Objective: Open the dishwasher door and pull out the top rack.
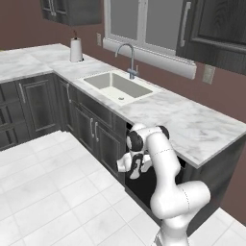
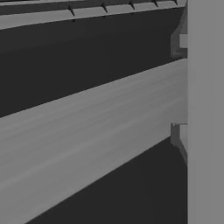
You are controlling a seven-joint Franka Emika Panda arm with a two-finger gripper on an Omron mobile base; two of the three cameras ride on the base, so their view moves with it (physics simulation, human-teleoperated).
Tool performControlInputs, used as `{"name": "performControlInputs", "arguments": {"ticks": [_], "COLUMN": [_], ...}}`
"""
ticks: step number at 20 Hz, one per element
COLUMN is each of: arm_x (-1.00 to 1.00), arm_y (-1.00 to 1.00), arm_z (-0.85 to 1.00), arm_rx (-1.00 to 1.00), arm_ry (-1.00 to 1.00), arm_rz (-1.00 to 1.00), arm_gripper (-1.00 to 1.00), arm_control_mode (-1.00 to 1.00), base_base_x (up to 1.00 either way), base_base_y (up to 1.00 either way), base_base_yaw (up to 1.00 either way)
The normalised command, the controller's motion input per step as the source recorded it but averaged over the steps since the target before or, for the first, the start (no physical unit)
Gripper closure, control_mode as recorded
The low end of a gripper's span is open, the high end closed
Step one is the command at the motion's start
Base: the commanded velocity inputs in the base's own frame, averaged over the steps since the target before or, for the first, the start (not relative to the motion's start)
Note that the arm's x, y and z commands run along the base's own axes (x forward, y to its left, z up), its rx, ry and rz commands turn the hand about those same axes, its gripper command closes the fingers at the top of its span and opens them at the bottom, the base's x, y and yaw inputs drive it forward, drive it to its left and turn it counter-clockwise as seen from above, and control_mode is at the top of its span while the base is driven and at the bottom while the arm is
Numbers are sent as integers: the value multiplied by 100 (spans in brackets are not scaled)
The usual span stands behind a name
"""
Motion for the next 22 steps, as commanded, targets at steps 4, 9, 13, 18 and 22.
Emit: {"name": "performControlInputs", "arguments": {"ticks": [4,9,13,18,22], "arm_x": [0,0,0,0,1], "arm_y": [0,0,0,-2,-16], "arm_z": [0,15,28,28,15], "arm_rx": [0,0,0,0,0], "arm_ry": [-2,-6,-8,-10,-5], "arm_rz": [0,2,2,3,4], "arm_gripper": [-100,-100,-100,-100,-100], "arm_control_mode": [-100,-100,-100,-100,-100], "base_base_x": [0,0,0,0,0], "base_base_y": [0,0,0,0,0], "base_base_yaw": [0,0,0,0,0]}}
